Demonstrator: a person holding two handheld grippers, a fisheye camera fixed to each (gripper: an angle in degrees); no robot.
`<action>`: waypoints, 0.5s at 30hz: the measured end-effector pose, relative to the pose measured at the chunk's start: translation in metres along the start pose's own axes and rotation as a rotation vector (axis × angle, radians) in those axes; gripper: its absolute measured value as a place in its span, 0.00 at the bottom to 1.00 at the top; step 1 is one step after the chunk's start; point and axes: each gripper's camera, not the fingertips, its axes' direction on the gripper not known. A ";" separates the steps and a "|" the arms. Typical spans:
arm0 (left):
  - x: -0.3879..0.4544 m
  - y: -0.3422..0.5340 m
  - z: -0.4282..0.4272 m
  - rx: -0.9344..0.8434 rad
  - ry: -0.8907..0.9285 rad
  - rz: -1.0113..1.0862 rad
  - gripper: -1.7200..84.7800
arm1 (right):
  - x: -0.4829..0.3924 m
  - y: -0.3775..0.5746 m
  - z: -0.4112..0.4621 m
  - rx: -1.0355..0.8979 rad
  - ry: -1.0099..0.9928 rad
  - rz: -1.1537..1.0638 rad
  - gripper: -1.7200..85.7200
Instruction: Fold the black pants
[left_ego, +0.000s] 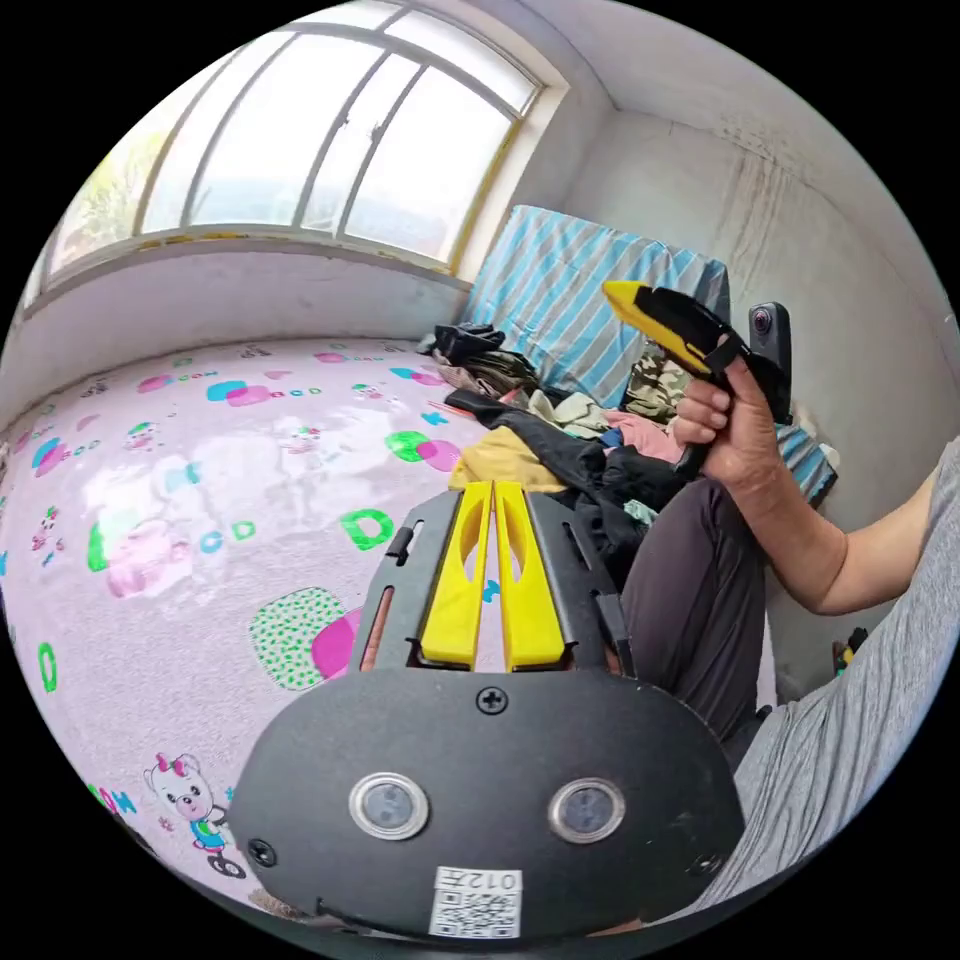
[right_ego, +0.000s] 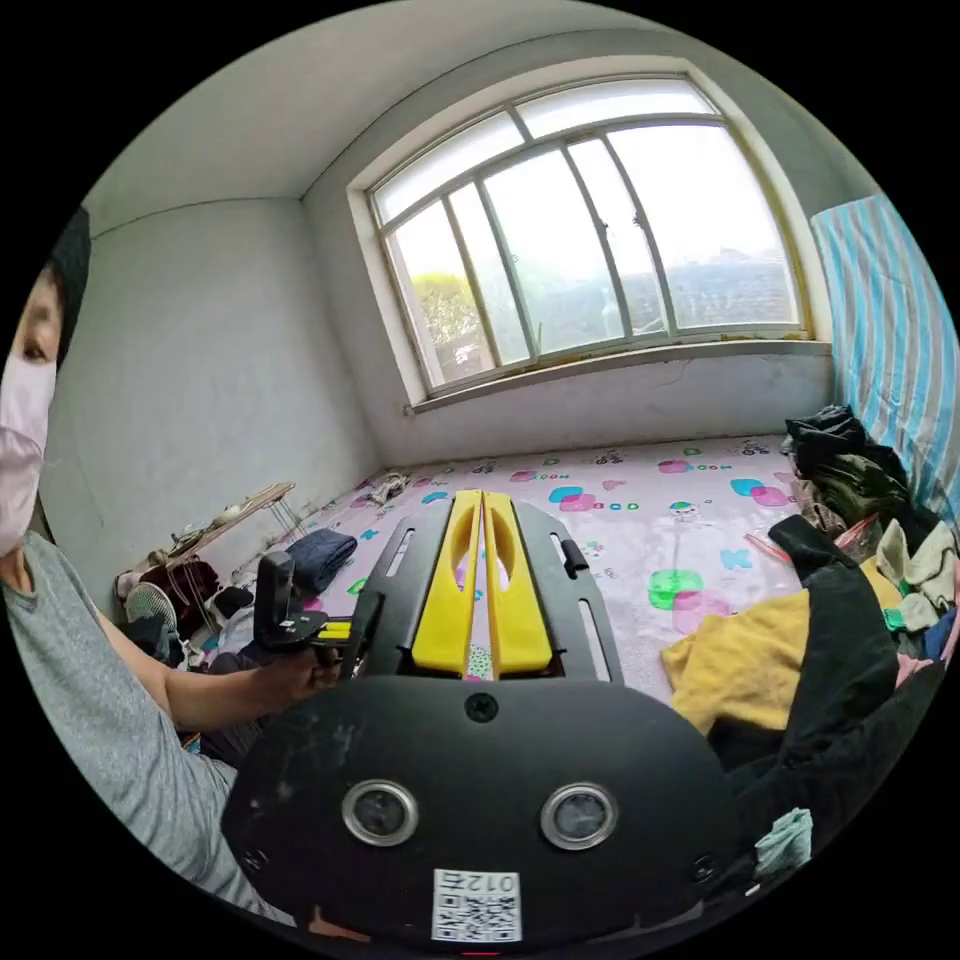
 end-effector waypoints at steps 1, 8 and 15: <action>0.001 -0.005 0.015 -0.021 0.032 0.006 0.03 | 0.014 -0.027 -0.027 0.060 0.058 0.036 0.01; 0.043 -0.054 0.199 -0.373 0.265 0.191 0.05 | 0.089 -0.025 -0.064 -0.008 0.778 0.236 0.05; 0.077 -0.075 0.341 -0.706 0.411 0.322 0.11 | 0.109 0.006 0.014 -0.285 0.961 0.458 0.16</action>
